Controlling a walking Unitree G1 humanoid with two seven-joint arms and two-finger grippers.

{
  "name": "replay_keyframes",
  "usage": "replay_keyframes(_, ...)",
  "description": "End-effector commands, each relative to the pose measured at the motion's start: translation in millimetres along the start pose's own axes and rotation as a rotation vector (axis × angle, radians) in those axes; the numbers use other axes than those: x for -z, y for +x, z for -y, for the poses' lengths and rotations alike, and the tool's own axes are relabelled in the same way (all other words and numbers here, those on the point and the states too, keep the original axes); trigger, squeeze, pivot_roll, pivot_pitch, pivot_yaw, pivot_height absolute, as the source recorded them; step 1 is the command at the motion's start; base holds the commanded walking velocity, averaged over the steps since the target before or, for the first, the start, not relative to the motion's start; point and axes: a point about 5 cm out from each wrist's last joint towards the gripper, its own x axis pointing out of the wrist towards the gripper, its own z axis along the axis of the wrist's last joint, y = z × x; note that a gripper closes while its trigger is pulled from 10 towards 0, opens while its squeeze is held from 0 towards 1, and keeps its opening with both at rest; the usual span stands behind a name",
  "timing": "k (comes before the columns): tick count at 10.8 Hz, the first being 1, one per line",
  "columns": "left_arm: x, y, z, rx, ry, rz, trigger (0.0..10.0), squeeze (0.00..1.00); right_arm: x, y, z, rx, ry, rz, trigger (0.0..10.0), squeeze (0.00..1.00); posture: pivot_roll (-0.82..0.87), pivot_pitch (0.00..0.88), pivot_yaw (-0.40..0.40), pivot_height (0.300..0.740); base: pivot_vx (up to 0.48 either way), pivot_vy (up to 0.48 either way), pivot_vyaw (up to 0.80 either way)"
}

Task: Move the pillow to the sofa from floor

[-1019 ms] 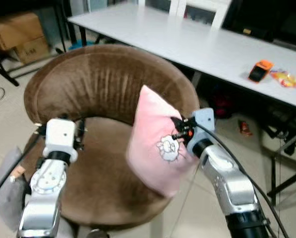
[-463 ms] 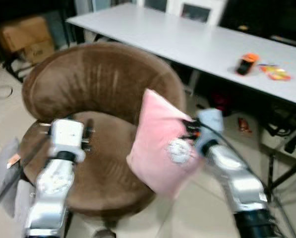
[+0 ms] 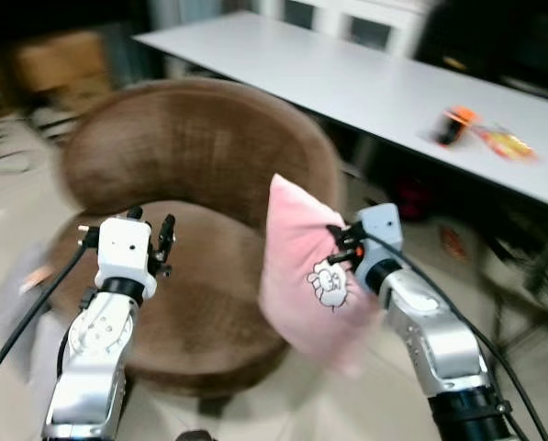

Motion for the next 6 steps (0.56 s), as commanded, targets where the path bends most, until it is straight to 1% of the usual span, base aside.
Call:
replay_keyframes(1, -2.9, 2.8, -1.4, 0.001, -0.004, 0.010, 10.0, 0.00, -13.9, 0.3, 2.5, 0.019, -0.008, 0.056, 10.0, 0.00, 0.01, 0.000, -0.047, 0.740, 0.416, 0.000, 0.00)
replay_keyframes(3, -4.2, 4.3, -1.7, 0.010, 0.001, 0.013, 10.0, 0.00, -13.7, -2.1, 9.6, 0.058, 0.015, 0.060, 10.0, 0.00, 0.01, 0.000, -0.043, 0.740, 0.416, 0.000, 0.00)
replay_keyframes(5, -4.7, 1.9, -4.5, 0.002, 0.011, 0.012, 10.0, 0.00, -14.6, 2.5, 6.3, 0.050, 0.001, 0.060, 10.0, 0.00, 0.02, 0.000, -0.052, 0.740, 0.418, 0.000, 0.00)
replay_keyframes(6, -5.2, 1.3, -6.0, -0.004, 0.015, 0.015, 10.0, 0.00, -16.9, 4.5, 1.4, 0.007, -0.014, 0.065, 10.0, 0.00, 0.03, 0.000, -0.062, 0.740, 0.420, 0.000, 0.00)
